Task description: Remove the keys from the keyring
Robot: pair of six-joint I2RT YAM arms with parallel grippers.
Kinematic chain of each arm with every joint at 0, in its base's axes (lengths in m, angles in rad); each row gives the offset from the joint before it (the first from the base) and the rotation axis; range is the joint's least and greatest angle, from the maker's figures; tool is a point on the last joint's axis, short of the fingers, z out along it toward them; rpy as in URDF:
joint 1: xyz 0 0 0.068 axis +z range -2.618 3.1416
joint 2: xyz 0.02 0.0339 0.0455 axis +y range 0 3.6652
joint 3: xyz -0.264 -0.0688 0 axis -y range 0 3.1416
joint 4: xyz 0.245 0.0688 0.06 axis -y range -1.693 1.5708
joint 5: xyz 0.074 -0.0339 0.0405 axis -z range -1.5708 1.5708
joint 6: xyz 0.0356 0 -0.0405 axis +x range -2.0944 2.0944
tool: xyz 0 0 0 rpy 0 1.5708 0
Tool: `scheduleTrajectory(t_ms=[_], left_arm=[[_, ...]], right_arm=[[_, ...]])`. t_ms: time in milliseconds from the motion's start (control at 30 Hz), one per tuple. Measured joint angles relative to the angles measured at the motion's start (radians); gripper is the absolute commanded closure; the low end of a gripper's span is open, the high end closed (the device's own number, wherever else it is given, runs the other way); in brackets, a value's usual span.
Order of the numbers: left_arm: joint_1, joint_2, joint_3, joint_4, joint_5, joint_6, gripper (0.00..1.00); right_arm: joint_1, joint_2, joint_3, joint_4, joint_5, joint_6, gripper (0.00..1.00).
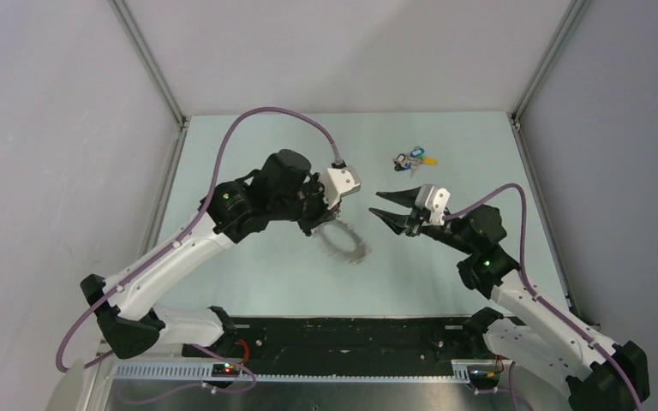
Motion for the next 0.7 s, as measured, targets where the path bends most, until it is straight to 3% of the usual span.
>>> scheduleTrajectory(t_ms=[300,700], left_arm=[[-0.032,0.002,-0.002,0.016,-0.086,0.037,1.00],[-0.032,-0.064,-0.104,0.134,-0.072,0.037,1.00]], right_arm=[[0.022,0.077,0.000,0.047,-0.150,0.033,0.64],[0.092,0.068,0.000,0.045,-0.145,0.032,0.65]])
